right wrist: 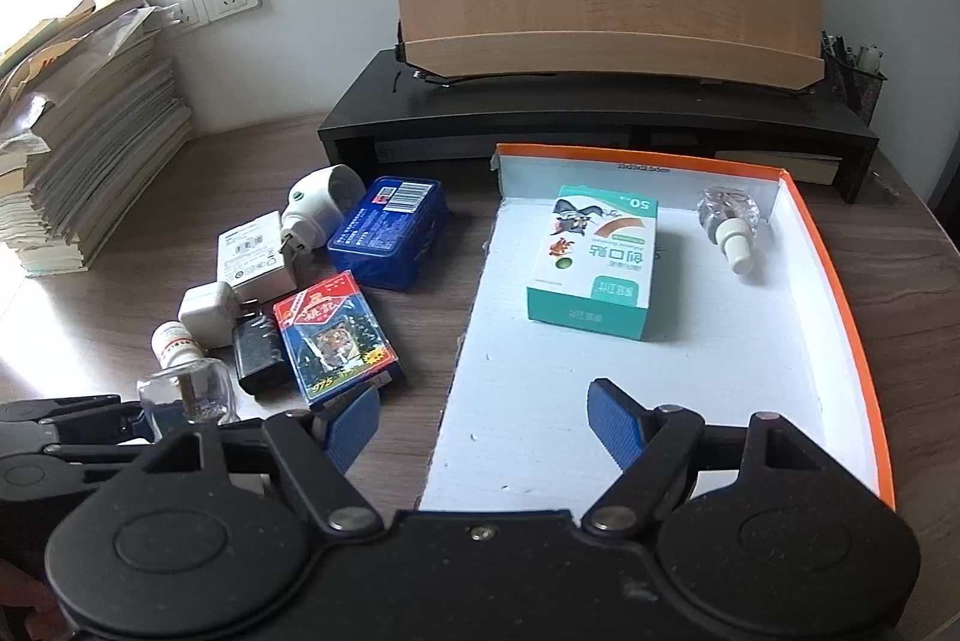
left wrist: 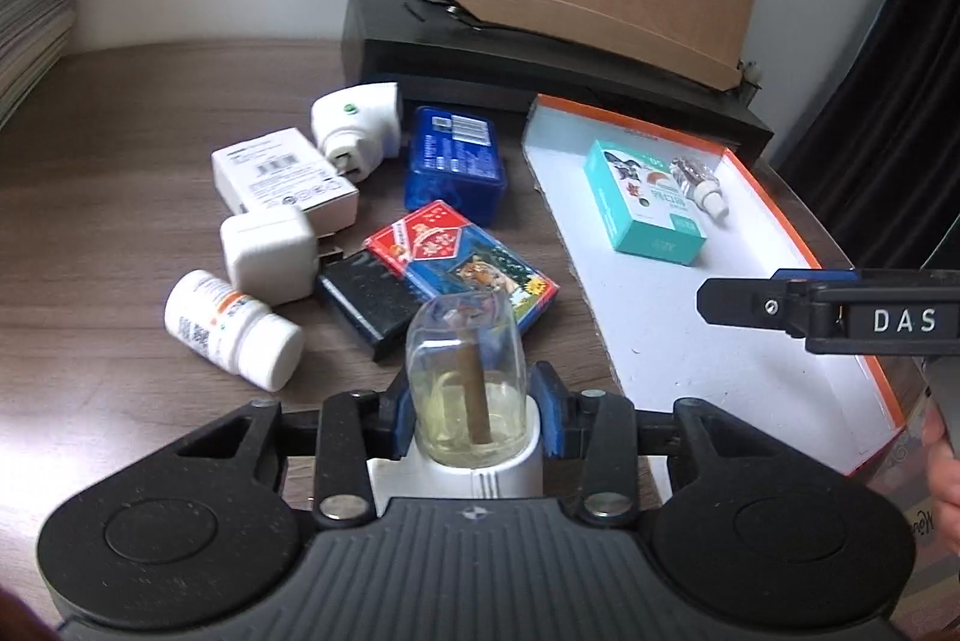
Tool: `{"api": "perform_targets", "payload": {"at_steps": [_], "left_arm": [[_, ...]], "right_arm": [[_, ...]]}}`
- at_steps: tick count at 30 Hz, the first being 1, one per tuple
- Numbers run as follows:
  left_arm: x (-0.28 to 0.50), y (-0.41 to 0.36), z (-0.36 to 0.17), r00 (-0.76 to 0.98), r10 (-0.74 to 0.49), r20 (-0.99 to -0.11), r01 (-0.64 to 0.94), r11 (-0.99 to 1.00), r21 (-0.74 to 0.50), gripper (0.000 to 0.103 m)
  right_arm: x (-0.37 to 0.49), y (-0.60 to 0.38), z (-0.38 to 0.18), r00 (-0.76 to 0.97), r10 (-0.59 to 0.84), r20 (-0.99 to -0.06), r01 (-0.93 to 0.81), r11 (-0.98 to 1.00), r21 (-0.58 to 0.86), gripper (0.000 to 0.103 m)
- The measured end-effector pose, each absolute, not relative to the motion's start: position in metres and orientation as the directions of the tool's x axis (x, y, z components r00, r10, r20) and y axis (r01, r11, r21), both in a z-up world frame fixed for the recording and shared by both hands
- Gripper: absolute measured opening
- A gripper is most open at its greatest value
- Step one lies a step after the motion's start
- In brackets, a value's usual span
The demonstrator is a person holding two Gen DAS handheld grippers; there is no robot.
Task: Organize rigid objects
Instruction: 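Grasp the white plug-in diffuser with the left tool while the right tool grasps the tiger card box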
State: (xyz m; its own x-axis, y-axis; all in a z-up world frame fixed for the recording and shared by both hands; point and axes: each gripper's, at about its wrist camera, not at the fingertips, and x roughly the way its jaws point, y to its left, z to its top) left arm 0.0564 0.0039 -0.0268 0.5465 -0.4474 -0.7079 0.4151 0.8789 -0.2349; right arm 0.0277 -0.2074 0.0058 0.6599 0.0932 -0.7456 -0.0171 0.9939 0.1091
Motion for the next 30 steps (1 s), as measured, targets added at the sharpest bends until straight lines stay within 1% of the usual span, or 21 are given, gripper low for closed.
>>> {"api": "perform_targets", "payload": {"at_steps": [1, 4, 9, 14, 20, 27, 28, 30], "left_arm": [[0.055, 0.007, -0.027, 0.555, -0.436, -0.708, 0.405, 0.885, -0.228, 0.040], [0.052, 0.018, -0.024, 0.559, -0.456, -0.692, 0.373, 0.884, -0.281, 0.040], [0.046, 0.034, -0.013, 0.587, -0.472, -0.658, 0.350, 0.881, -0.319, 0.039], [0.041, 0.053, -0.006, 0.607, -0.486, -0.629, 0.294, 0.873, -0.390, 0.039], [0.035, 0.064, 0.009, 0.641, -0.472, -0.605, 0.272, 0.877, -0.396, 0.039], [0.034, 0.071, 0.012, 0.660, -0.451, -0.600, 0.235, 0.884, -0.405, 0.039], [0.035, 0.071, 0.012, 0.663, -0.448, -0.600, 0.231, 0.884, -0.406, 0.039], [0.036, 0.072, 0.012, 0.665, -0.443, -0.601, 0.223, 0.886, -0.407, 0.039]], "right_arm": [[0.029, -0.204, 0.005, 0.658, 0.097, -0.746, -0.024, 0.994, 0.108, 0.090], [0.032, -0.195, 0.004, 0.655, 0.117, -0.746, -0.054, 0.993, 0.109, 0.090], [0.040, -0.181, 0.001, 0.648, 0.151, -0.746, -0.116, 0.988, 0.100, 0.090], [0.053, -0.167, -0.008, 0.625, 0.191, -0.757, -0.192, 0.977, 0.089, 0.090], [0.082, -0.142, -0.021, 0.599, 0.217, -0.771, -0.310, 0.950, 0.027, 0.090], [0.118, -0.120, -0.048, 0.521, 0.202, -0.829, -0.406, 0.913, -0.032, 0.089], [0.121, -0.118, -0.052, 0.513, 0.201, -0.835, -0.410, 0.911, -0.033, 0.086], [0.125, -0.119, -0.056, 0.497, 0.234, -0.836, -0.406, 0.914, 0.014, 0.072]]}}
